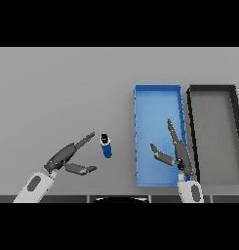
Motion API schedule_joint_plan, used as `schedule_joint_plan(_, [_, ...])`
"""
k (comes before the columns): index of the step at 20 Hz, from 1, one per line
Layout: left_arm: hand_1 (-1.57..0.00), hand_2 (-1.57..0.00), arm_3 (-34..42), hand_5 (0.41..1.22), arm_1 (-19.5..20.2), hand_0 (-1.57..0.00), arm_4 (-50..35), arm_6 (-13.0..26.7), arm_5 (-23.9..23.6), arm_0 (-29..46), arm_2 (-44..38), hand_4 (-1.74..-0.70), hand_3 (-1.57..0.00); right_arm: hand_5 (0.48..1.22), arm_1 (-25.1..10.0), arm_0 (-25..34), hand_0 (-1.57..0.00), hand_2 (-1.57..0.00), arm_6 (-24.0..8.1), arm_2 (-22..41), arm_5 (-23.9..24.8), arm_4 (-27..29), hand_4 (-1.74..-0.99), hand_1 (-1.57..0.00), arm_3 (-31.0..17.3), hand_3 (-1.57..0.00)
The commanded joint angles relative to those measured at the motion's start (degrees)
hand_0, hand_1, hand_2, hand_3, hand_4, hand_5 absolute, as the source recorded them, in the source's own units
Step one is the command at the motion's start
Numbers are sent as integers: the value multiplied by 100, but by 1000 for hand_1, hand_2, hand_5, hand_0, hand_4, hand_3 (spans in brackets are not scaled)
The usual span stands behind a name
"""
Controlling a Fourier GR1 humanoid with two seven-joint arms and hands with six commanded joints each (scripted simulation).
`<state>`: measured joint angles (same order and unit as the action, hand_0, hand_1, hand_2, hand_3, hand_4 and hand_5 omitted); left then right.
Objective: Pick up the blue pipe and place it into the blue bin.
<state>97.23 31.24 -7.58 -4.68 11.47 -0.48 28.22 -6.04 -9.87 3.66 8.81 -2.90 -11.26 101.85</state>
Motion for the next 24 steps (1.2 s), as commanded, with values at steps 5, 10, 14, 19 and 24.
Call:
schedule_joint_plan(5, [1, 1, -616, 467, -629, 1, 179, 209, -42, -340, 234, -1195, 1, 621, -11, -66, 1, 1, -55, -66, 17, 51, -1229, 1, 16, 1])
schedule_joint_plan(10, [1, 1, -1250, 459, -1174, 1, 358, 212, -34, -781, 384, -1152, 1, 606, -33, -56, 1, 1, -119, -97, 7, 78, -1206, 1, 28, 1])
schedule_joint_plan(14, [1, 1, -1606, 495, -1513, 1, 319, 7, 43, -980, 421, -1171, 1, 607, -9, -47, 1, 1, -76, -72, 8, 63, -1204, 1, 27, 1])
schedule_joint_plan(19, [-141, -224, -1915, 617, -1918, -34, 213, -184, -43, -1133, 352, -1292, -115, 605, -45, -51, 1, 1, -163, -135, 10, 93, -1196, 1, -28, 1])
schedule_joint_plan(24, [-999, -1035, -1832, 988, -2111, -888, 176, -105, -101, -1054, 385, -1526, -1009, 604, -22, -11, 1, 1, -148, -135, -23, 159, -1195, 1, -3, 1])
